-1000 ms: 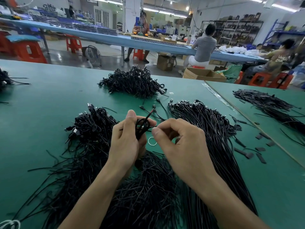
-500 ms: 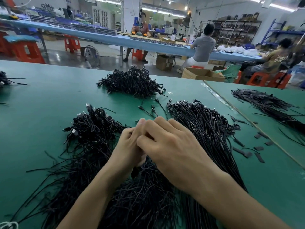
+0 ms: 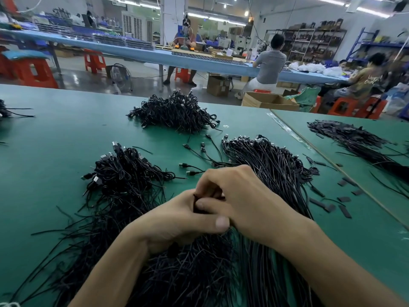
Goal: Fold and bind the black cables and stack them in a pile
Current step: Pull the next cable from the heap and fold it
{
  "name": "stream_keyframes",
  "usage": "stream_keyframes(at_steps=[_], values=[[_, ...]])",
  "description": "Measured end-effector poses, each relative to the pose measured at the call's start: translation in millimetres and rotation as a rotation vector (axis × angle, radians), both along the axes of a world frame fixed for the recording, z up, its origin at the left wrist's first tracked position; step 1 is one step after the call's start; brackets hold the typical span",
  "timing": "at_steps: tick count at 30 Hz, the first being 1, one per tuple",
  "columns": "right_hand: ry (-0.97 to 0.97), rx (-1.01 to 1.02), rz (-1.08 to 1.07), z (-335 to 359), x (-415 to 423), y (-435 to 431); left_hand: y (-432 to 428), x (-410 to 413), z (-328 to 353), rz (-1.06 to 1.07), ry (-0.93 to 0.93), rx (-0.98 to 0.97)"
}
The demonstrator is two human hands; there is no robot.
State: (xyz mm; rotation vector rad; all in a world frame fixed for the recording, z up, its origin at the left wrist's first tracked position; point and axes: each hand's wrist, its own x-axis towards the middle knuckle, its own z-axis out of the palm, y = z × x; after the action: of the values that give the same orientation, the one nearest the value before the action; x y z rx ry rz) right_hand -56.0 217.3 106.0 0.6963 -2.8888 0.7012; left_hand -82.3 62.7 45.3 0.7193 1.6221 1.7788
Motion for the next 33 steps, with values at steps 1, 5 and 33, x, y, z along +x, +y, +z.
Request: stream_keyframes(at_steps=[1,5,33], values=[[-0.015,0.001,-0.015,-1,1,1,1,1,-1,-0.034,0.030,0.022],[0.047,0.064,-0.036,-4,7,-1,3,1,-5,-0.050,0.078,0.000],[0.417,0.000,-0.196,-19,3,9,12,-3,0,0.281,-0.284,0.465]])
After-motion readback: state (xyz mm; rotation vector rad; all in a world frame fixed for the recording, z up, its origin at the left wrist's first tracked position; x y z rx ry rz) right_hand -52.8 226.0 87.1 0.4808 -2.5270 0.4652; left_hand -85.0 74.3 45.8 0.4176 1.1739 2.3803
